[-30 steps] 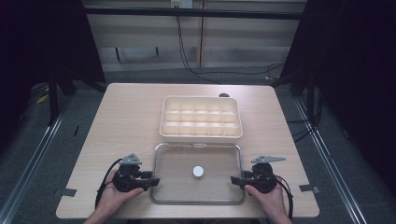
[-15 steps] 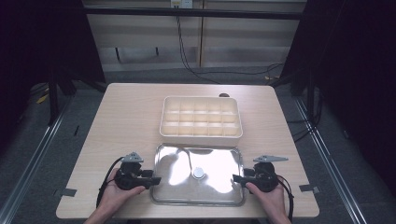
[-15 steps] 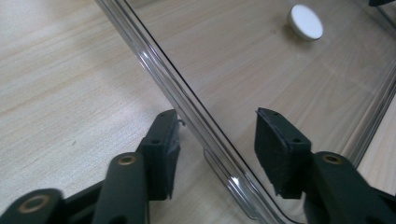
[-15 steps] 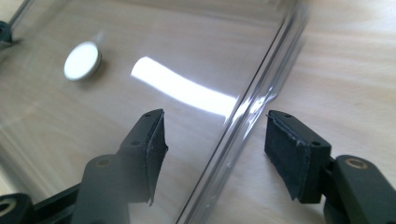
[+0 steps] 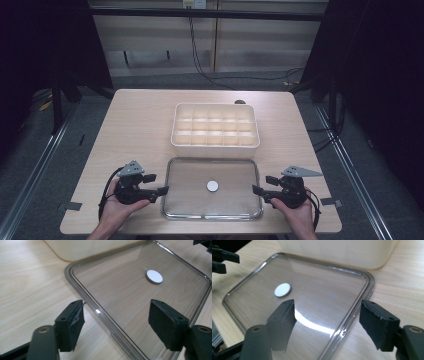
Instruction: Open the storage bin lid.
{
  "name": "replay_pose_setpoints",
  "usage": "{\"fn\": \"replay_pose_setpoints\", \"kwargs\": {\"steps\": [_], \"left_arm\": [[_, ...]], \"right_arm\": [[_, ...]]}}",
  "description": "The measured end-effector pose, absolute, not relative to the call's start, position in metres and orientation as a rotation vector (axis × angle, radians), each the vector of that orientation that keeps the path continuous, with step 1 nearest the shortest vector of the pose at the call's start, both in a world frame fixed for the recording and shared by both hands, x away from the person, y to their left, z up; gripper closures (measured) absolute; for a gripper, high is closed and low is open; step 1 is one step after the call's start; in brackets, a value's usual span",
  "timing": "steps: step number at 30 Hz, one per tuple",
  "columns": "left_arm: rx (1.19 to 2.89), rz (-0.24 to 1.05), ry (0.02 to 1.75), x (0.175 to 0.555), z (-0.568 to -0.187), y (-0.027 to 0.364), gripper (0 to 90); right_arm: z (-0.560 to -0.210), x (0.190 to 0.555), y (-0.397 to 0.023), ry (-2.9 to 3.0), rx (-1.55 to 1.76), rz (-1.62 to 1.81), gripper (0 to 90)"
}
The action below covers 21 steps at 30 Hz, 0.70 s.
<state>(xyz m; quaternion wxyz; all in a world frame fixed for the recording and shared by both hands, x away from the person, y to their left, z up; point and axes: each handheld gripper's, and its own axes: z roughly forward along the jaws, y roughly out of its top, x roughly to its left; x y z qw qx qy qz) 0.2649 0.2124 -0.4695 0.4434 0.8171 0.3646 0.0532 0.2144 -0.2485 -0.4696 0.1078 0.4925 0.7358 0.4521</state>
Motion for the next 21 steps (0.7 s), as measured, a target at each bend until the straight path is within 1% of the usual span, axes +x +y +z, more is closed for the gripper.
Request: {"fn": "replay_pose_setpoints", "kwargs": {"steps": [1,5,9,14,17,18,21], "left_arm": [[2.019,0.139,0.908,0.263,-0.468,0.215,26.5],[1.992,0.168,0.907,0.256,-0.464,0.226,22.5],[1.985,0.187,0.944,0.251,-0.463,0.237,22.4],[1.96,0.225,0.962,0.245,-0.464,0.253,22.4],[1.917,0.249,1.005,0.247,-0.464,0.266,22.4],[1.867,0.288,1.006,0.249,-0.461,0.271,21.7],[1.85,0.306,1.019,0.253,-0.462,0.275,21.1]], "right_arm": [[-0.467,0.211,-0.249,2.153,1.435,1.337,25.6],[-0.459,0.203,-0.254,2.111,1.42,1.381,24.4],[-0.451,0.197,-0.261,2.056,1.402,1.388,22.4],[-0.448,0.193,-0.268,2.021,1.394,1.373,22.5],[-0.447,0.191,-0.278,1.985,1.404,1.366,21.7],[-0.446,0.19,-0.287,1.95,1.422,1.365,21.2],[-0.446,0.191,-0.293,1.928,1.435,1.354,20.2]]}}
